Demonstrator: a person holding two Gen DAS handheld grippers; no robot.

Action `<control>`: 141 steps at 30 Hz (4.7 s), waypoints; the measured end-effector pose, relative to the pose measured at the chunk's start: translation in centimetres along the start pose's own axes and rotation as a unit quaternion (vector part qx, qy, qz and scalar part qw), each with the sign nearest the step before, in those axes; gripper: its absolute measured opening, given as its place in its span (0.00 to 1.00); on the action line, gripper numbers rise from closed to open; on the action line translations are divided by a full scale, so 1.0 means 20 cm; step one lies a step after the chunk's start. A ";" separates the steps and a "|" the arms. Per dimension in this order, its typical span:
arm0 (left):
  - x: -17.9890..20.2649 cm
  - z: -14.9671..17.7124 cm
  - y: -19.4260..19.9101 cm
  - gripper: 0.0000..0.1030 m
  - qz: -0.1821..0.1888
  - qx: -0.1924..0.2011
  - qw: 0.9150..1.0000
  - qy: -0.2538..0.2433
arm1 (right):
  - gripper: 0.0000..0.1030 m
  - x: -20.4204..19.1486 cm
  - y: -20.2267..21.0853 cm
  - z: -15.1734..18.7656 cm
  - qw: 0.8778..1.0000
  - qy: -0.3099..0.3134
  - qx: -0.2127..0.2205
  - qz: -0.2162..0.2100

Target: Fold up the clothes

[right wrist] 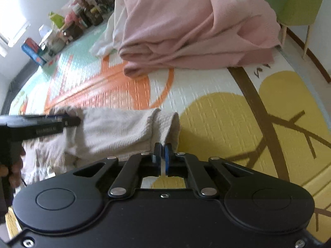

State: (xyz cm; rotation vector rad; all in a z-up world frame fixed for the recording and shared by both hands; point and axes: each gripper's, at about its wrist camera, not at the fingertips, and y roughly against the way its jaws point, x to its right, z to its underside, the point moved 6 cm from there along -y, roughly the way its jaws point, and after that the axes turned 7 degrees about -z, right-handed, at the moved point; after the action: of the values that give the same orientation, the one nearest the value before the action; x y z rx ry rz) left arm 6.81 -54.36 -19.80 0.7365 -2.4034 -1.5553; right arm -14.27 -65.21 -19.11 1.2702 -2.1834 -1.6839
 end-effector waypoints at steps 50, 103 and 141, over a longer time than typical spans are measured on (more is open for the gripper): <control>0.17 0.23 0.11 0.28 0.051 -0.019 0.998 -0.027 | 0.00 -0.06 -0.22 -0.15 0.998 -0.041 0.009 0.051; 0.15 -0.04 -0.02 0.29 -0.027 -0.029 0.999 -0.011 | 0.04 -0.03 0.00 0.04 0.999 -0.031 -0.004 0.007; 0.15 -0.03 -0.03 0.28 -0.025 -0.030 0.999 -0.020 | 0.06 -0.12 -0.09 -0.01 0.997 -0.035 -0.041 0.047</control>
State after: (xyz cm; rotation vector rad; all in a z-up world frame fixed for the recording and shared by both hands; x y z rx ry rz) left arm 4.63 -56.51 -20.37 0.7666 -2.3730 -1.6692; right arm -11.67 -63.83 -19.76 1.0876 -2.1518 -1.7858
